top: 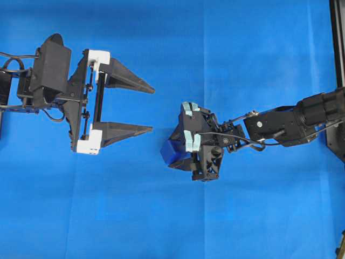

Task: Handover the blue block to the right arm after grasping it with the left arm, then place it in the designated position.
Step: 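Lower the cube to the table and open the right gripper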

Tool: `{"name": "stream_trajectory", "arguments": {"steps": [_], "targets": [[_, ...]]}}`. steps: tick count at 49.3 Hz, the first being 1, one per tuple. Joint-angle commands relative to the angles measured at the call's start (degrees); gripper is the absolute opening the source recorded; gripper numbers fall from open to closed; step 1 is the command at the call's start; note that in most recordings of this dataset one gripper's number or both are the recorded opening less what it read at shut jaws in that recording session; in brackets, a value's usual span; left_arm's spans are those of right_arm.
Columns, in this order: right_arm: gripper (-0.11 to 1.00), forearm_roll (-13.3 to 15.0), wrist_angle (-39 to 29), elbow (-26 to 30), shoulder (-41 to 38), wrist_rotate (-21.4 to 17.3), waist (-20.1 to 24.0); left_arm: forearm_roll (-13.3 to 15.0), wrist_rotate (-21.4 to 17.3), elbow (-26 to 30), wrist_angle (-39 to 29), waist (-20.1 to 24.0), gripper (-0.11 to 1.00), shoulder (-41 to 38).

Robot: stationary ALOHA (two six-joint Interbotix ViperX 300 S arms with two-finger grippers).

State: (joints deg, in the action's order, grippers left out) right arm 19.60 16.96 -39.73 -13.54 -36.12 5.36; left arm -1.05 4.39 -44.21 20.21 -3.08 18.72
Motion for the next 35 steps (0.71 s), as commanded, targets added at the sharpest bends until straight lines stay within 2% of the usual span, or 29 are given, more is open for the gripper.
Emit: {"name": "stream_trajectory", "arguments": {"steps": [1, 31, 33, 35], "targets": [[0.52, -0.2, 0.5, 0.7, 0.7, 0.2, 0.4, -0.1, 0.0, 1.0, 0.4, -0.1, 0.93, 1.0], [0.54, -0.5, 0.1, 1.6, 0.2, -0.1, 0.4, -0.1, -0.2, 1.1, 0.4, -0.1, 0.93, 1.1], [0.58, -0.6, -0.3, 1.8, 0.3, -0.1, 0.4, -0.1, -0.2, 1.1, 0.4, -0.1, 0.93, 1.0], [0.7, -0.7, -0.6, 1.9, 0.3, -0.1, 0.4, -0.1, -0.2, 1.1, 0.4, -0.1, 0.93, 1.1]]}}
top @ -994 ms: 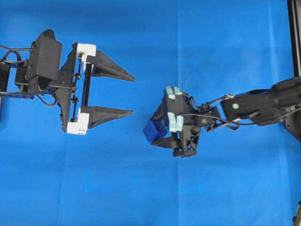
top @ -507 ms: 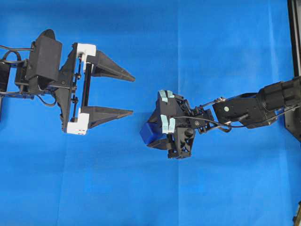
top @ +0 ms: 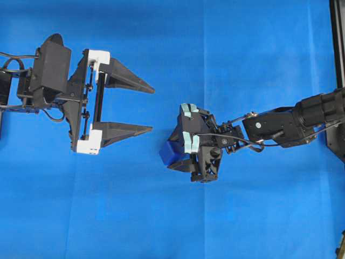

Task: Handover the blue block to the right arm after grasping it with the left arm, then place it in the designated position.
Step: 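Lower the cube to the table and open the right gripper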

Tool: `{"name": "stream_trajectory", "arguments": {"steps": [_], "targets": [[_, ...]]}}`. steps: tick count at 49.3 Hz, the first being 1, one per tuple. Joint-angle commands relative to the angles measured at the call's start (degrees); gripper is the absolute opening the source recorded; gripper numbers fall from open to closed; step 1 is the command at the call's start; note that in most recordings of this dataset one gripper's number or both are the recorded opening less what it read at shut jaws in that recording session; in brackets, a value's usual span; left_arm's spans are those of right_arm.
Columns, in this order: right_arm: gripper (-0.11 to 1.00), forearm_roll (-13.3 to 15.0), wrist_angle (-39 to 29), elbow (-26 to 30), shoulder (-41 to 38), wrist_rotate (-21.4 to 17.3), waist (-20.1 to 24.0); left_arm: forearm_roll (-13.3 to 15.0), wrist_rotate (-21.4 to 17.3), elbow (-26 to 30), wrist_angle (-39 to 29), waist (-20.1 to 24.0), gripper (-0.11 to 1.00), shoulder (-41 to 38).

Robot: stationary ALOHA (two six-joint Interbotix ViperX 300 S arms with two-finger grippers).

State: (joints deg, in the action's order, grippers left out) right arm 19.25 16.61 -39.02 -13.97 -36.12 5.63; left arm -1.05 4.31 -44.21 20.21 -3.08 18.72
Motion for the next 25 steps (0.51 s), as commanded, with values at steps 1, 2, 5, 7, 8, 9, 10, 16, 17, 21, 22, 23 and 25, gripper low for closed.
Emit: {"name": "stream_trajectory", "arguments": {"steps": [1, 2, 5, 7, 8, 9, 10, 16, 17, 21, 22, 23, 25], "targets": [[0.75, -0.4, -0.5, 1.3, 0.6, -0.1, 0.1, -0.1, -0.1, 1.1, 0.4, -0.1, 0.93, 1.1], [0.81, -0.4, -0.7, 1.4, 0.6, -0.1, 0.1, -0.1, -0.1, 1.1, 0.4, -0.1, 0.93, 1.1], [0.93, -0.4, -1.4, 1.7, 0.6, -0.1, 0.1, -0.1, -0.1, 1.1, 0.4, -0.1, 0.93, 1.0], [0.97, -0.4, -1.8, 1.8, 0.7, -0.1, 0.1, -0.1, -0.1, 1.0, 0.4, -0.1, 0.93, 1.1], [0.96, -0.4, -2.1, 1.9, 0.7, -0.1, 0.1, -0.1, -0.1, 1.0, 0.4, -0.1, 0.93, 1.1], [0.95, -0.4, -2.4, 2.1, 0.7, -0.1, 0.1, -0.1, -0.1, 1.0, 0.4, -0.1, 0.93, 1.1], [0.93, -0.4, -2.6, 2.1, 0.7, -0.1, 0.0, -0.1, -0.1, 1.0, 0.4, -0.1, 0.93, 1.0], [0.9, -0.4, -3.7, 2.5, 1.1, -0.1, 0.1, -0.1, -0.2, 1.0, 0.4, -0.1, 0.93, 1.1], [0.9, -0.4, -3.9, 2.5, 1.3, -0.1, 0.1, -0.1, -0.2, 1.0, 0.4, -0.1, 0.93, 1.1], [0.91, -0.3, -4.1, 2.4, 2.2, 0.1, 0.1, -0.1, -0.2, 1.0, 0.4, -0.1, 0.93, 1.1], [0.91, -0.3, -4.2, 2.4, 2.5, 0.1, 0.2, -0.1, -0.3, 1.0, 0.4, -0.1, 0.93, 1.1], [0.91, -0.3, -4.3, 2.4, 2.8, 0.1, 0.3, -0.1, -0.2, 1.0, 0.4, -0.1, 0.93, 1.1], [0.91, -0.2, -4.7, 2.3, 3.7, 0.1, 0.3, -0.1, -0.2, 1.0, 0.3, -0.1, 0.93, 1.1]]}}
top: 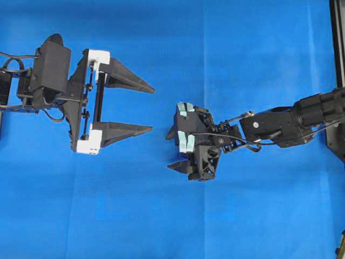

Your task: Handover the blue block to the right arm after grasping it with the left arm, then place it in the designated position.

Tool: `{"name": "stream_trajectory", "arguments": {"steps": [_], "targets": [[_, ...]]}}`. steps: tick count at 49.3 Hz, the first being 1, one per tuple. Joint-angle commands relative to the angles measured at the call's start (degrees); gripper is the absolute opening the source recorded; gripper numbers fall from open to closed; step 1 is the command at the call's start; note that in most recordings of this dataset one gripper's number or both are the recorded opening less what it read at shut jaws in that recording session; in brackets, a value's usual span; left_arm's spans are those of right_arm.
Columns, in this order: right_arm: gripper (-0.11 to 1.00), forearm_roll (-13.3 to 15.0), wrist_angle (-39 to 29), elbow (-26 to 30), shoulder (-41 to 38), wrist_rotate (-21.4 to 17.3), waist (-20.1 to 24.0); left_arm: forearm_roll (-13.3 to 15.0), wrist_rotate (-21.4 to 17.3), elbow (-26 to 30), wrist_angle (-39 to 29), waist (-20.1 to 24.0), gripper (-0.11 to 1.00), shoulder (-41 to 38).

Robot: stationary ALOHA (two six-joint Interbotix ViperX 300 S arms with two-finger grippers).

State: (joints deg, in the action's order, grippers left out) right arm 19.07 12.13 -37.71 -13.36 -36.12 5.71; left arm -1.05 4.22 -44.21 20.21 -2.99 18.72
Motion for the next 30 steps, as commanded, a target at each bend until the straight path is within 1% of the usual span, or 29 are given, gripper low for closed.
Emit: {"name": "stream_trajectory", "arguments": {"steps": [1, 6, 12, 20, 30], "targets": [[0.91, -0.1, -0.4, 1.0, 3.4, 0.1, 0.2, -0.1, -0.1, 1.0, 0.3, -0.2, 0.93, 1.1], [0.91, 0.0, -2.6, 1.1, 6.1, 0.2, 0.4, -0.1, -0.1, 1.0, 0.3, -0.2, 0.93, 1.1], [0.91, 0.3, -7.8, 1.3, 10.8, 0.5, 1.1, -0.1, -0.1, 1.0, 0.3, -0.2, 0.93, 1.1], [0.91, 1.0, -14.8, 1.4, 18.5, 0.9, 2.1, -0.1, -0.1, 1.0, 0.3, -0.2, 0.93, 1.1], [0.91, 1.8, -20.9, 1.1, 27.7, 0.9, 2.3, -0.1, 0.0, 1.1, 0.3, -0.2, 0.93, 1.1]]}}
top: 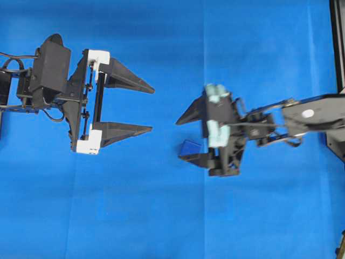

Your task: Handover the blue block to the right arm after grasping it with the left arm, then place it in the designated position.

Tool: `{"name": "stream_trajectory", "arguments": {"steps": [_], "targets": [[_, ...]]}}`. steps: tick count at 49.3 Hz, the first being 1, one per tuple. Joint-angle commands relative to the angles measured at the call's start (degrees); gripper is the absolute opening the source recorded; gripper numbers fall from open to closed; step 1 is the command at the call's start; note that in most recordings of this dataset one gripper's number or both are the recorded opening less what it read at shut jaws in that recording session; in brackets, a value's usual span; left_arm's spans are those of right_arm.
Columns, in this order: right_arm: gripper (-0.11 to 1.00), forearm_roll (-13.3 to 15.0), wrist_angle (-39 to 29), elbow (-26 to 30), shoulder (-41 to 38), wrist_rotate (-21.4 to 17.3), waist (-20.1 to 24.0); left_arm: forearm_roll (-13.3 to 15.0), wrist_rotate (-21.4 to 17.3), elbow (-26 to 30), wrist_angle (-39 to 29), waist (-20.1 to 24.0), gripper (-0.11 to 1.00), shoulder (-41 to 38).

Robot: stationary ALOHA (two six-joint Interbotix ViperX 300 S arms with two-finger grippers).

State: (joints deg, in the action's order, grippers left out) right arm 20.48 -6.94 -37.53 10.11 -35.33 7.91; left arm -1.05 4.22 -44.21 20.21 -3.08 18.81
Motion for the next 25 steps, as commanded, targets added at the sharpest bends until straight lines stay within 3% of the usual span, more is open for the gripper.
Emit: {"name": "stream_trajectory", "arguments": {"steps": [1, 10, 25], "targets": [[0.91, 0.7, -2.6, 1.0, 5.1, 0.1, 0.2, -0.1, 0.0, 1.1, 0.3, -0.1, 0.93, 1.1], [0.9, 2.5, -9.1, 0.8, 13.1, 0.1, 0.4, -0.1, 0.1, 1.0, 0.3, -0.1, 0.93, 1.1], [0.9, 3.7, -11.5, -1.8, 21.6, 0.1, 0.4, -0.1, 0.1, 1.1, 0.4, -0.1, 0.93, 1.0]]}}
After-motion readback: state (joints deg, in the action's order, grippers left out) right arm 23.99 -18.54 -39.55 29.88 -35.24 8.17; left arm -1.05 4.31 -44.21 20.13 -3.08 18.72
